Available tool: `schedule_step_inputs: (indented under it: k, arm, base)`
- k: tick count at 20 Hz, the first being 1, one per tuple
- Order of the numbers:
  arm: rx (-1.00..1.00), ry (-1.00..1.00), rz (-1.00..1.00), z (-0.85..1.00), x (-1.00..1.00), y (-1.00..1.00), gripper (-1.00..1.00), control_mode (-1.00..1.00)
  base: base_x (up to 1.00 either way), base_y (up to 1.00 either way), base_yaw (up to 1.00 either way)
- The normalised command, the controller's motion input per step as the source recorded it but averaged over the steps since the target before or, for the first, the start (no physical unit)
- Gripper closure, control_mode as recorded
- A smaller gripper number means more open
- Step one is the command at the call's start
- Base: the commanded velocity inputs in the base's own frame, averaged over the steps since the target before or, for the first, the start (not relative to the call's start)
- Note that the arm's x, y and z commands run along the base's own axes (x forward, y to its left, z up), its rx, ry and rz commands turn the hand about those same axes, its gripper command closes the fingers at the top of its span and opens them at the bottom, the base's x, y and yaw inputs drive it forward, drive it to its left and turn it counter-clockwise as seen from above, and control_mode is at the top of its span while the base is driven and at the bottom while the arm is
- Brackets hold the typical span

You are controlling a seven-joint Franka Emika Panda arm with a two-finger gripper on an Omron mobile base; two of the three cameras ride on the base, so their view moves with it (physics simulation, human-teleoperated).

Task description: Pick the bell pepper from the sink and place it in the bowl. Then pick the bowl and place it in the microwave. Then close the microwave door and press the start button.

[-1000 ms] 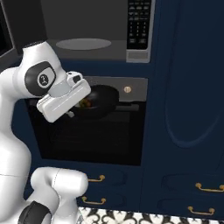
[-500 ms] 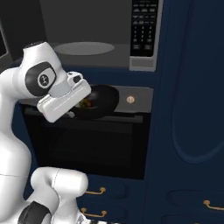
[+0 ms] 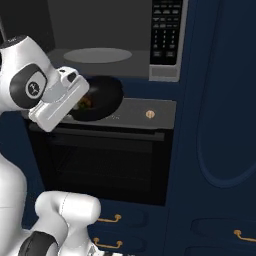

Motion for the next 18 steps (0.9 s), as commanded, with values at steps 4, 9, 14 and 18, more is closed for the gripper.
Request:
schedule_step_inputs:
  k: [4,9,14,18]
  arm:
    - [0.0,-0.16,0.17,0.82,0.74,0.13,1.0,-1.0]
    - [0.0,-0.13,0.16,0.54,1.0,0.0,1.0,-1.0]
    - [0.0,-0.02,0.13,0.29,1.0,0.0,1.0,-1.0]
    - [0.0,0.0,0.14,0.1,1.0,0.04,1.0,-1.0]
  base:
    - [0.0,0.0,0.0]
    - [0.0,0.0,0.0]
    - [0.0,0.0,0.0]
    - [0.0,0.0,0.0]
